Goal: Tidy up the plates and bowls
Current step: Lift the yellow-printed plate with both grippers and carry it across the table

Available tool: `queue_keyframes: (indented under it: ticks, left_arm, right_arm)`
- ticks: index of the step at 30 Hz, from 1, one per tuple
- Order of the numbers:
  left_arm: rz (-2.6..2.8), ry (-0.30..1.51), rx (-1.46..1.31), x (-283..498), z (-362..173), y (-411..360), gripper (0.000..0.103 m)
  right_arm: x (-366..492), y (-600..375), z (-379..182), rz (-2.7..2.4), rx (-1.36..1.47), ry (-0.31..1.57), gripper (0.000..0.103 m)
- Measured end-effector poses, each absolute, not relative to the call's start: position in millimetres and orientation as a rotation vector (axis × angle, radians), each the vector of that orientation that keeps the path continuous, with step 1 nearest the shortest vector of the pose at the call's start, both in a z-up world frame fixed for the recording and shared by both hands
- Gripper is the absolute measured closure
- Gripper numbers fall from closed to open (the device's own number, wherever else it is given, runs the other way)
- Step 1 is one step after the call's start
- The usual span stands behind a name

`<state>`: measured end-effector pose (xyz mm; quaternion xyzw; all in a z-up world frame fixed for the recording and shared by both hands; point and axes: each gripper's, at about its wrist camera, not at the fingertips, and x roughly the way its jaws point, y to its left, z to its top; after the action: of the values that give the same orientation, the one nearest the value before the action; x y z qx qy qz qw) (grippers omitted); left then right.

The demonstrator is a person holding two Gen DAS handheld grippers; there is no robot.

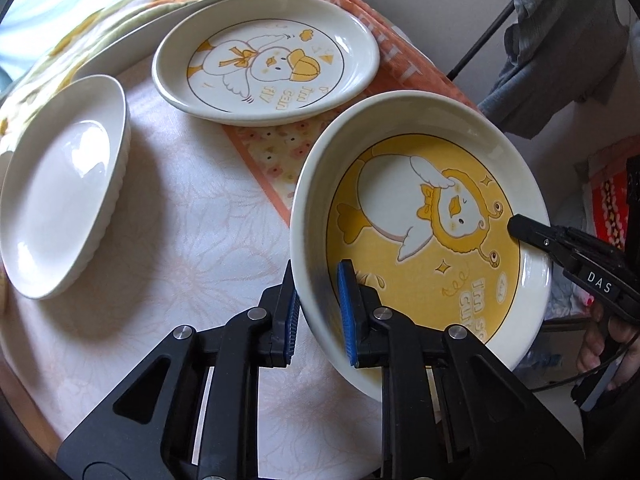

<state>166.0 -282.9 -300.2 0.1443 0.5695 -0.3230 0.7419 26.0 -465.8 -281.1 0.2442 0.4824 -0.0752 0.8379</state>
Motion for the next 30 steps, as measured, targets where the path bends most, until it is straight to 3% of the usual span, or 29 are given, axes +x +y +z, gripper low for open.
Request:
queue_keyframes:
  ticks: [15,30]
  left_arm:
    - [-0.655,1.184,0.305,156.0,-271.6,-250.5,0.087]
    - [-0.394,1.143,0.150,131.4,-226.8,-104.3,0.087]
  right_arm:
    - [35.1,-443.4,-258.5,-0.114,0.382,1.005,0.091]
    - [77.7,-335.6,-222.2,0.131,0.258,1.006,0.091]
